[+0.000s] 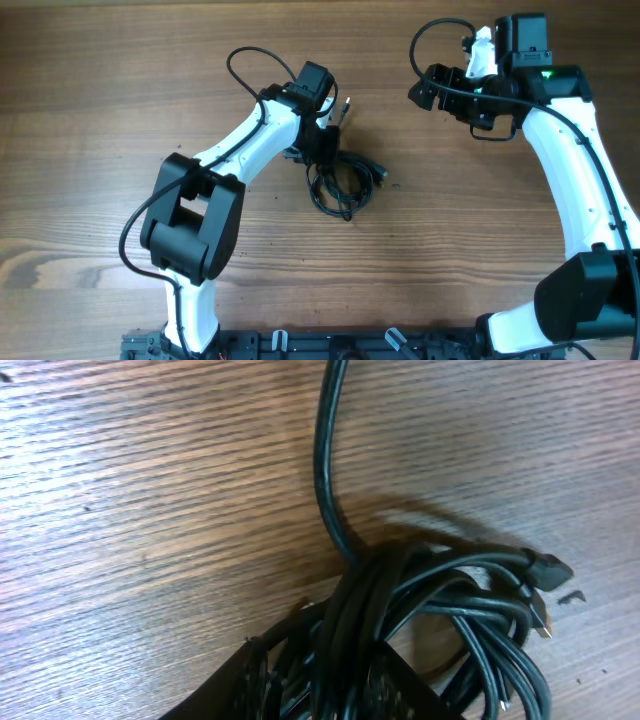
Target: Untangle cables
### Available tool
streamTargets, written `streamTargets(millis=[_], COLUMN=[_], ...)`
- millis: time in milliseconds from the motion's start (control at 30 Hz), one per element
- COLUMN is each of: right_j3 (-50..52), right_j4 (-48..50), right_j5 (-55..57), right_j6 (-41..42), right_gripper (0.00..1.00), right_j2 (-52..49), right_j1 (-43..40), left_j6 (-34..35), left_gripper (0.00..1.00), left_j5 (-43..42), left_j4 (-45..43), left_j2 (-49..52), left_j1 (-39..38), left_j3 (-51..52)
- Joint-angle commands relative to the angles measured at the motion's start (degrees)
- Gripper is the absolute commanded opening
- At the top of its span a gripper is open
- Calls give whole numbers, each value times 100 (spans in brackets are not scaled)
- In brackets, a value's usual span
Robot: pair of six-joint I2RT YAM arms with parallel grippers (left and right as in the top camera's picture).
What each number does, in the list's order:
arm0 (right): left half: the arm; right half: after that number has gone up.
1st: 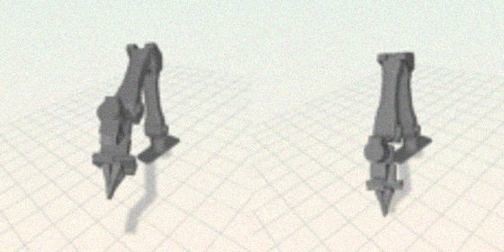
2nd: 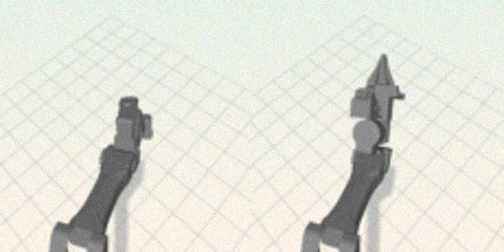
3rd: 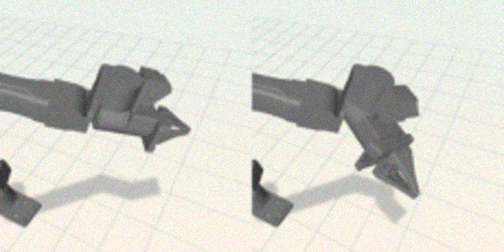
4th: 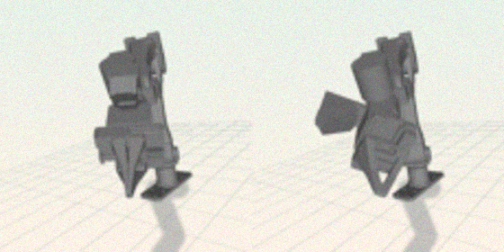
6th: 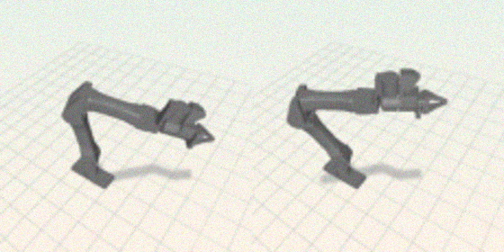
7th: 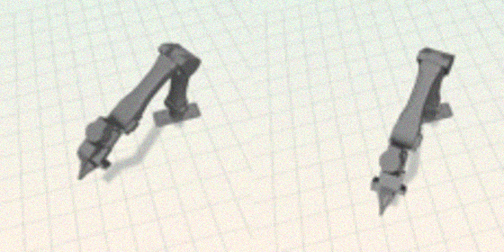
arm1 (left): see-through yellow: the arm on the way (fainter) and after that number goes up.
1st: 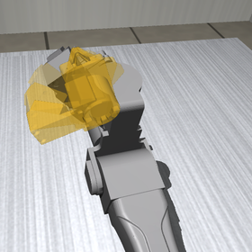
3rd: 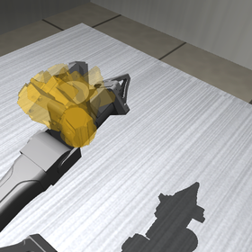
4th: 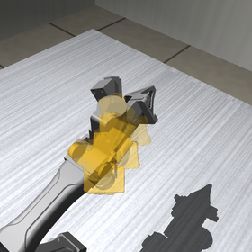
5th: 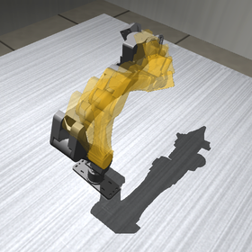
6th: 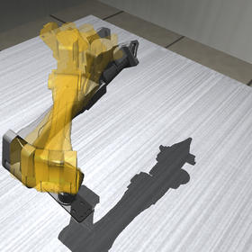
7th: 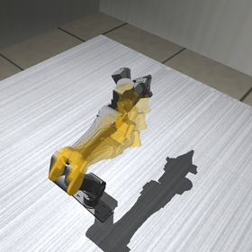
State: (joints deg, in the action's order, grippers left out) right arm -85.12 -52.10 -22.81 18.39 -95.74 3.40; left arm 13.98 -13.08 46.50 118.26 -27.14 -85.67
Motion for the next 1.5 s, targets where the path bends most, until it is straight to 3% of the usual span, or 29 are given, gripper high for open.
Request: streamTargets(millis=[0,67,133,300,400,533,700,867,967,1167,1233,1367,1467], right_j3=[-63,-63,-63,-63,-63,-66,-66,-66,-79,-81,-81,-81,-50], right_j4=[-7,-7,-7,-2,15,282,911,1038,1051,1095,1156,1296,1211], right_j5=[94,94,92,94,13,-859,-1991,-1974,-1340,-111,-162,-1832,-1919], right_j6=[72,72,74,68,63,-146,-293,-339,-304,-31,-118,-1187,-1394], right_gripper=[96,96,96,96,95,77,50,36,35,41,41,41,42], right_j2=[48,48,48,48,48,48,50,50,50,144,175,184,168], right_j1=[35,35,42,157,339,573,802,866,866,866,866,883,997], left_j6=[37,37,37,37,31,11,343,341,363,1582,1834,2269,2450], left_gripper=[27,23,5,4,4,4,4,4,4,4,4,4,4], left_j5=[201,203,212,203,155,-339,-400,-63,-28,505,505,507,507], left_j4=[-24,-26,-48,-57,-118,-529,-649,-645,-647,-649,-669,-693,-717], left_j2=[258,372,389,149,-590,-1574,-1902,-1882,-1882,-1882,-1882,-1882,-1882], left_j1=[-74,-155,-190,-79,-26,-28,101,170,170,168,164,164,164], left_j3=[26,26,26,-107,-334,-345,-345,-345,-343,-343,-343,-343,-343])
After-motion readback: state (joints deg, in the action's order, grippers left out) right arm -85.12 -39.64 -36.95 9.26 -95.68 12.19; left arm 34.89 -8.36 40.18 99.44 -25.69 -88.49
